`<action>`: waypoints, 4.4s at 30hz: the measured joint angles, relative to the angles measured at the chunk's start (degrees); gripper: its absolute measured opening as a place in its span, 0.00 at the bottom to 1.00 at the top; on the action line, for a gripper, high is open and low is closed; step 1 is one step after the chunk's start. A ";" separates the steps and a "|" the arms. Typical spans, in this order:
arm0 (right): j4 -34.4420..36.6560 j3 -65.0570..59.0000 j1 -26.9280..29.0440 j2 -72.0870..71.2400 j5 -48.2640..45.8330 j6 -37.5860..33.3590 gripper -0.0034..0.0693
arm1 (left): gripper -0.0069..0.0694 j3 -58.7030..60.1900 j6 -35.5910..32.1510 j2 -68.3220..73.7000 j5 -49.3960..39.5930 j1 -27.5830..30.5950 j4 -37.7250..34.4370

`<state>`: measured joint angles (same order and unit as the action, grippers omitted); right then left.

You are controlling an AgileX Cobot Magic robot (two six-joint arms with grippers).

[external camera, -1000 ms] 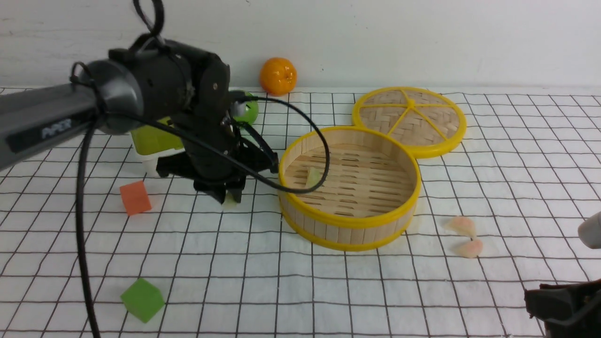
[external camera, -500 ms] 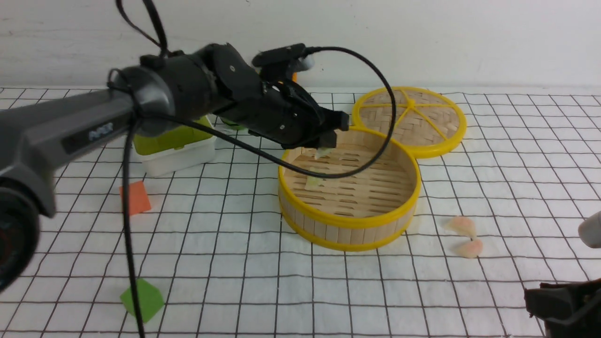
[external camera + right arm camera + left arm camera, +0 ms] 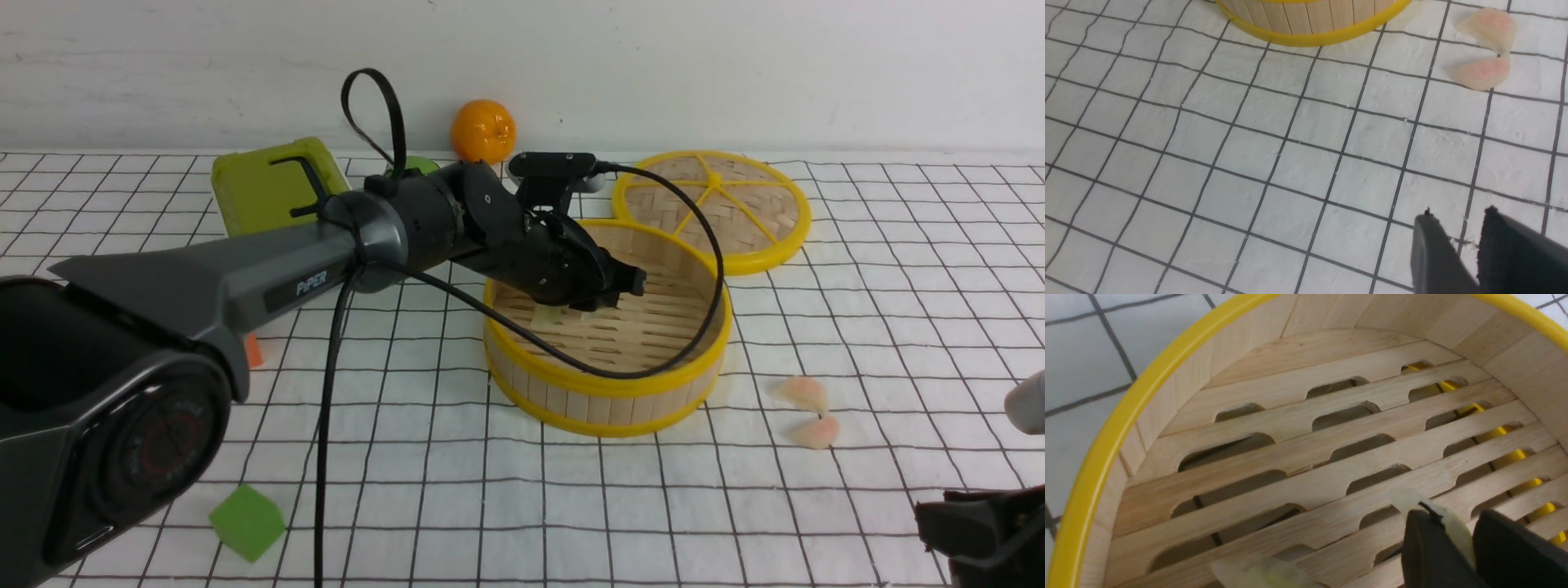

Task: Put the dumplings into the steamer on the table with the white tablecloth.
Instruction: 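Place the dumpling into the bamboo steamer basket with the left gripper, then reach for and grasp a dumpling lying on the table beside the steamer, then place the dumpling in the bamboo steamer basket with the right gripper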

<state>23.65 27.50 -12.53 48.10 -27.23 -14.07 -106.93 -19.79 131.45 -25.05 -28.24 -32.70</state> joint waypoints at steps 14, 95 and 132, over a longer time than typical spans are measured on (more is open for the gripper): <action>0.00 0.00 0.00 0.00 0.00 0.00 0.31 | 0.50 0.00 4.58 0.32 -0.86 -0.26 2.96; -9.39 60.47 2.76 60.05 -17.11 3.03 0.26 | 0.07 82.42 25.03 -101.20 -5.54 -0.32 45.25; 7.47 61.71 -4.12 71.73 3.64 -2.15 0.68 | 0.07 82.42 25.03 -101.27 -4.46 -0.32 43.08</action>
<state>31.11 89.21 -16.65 119.83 -23.59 -16.22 -24.50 5.25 30.18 -29.51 -28.55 10.39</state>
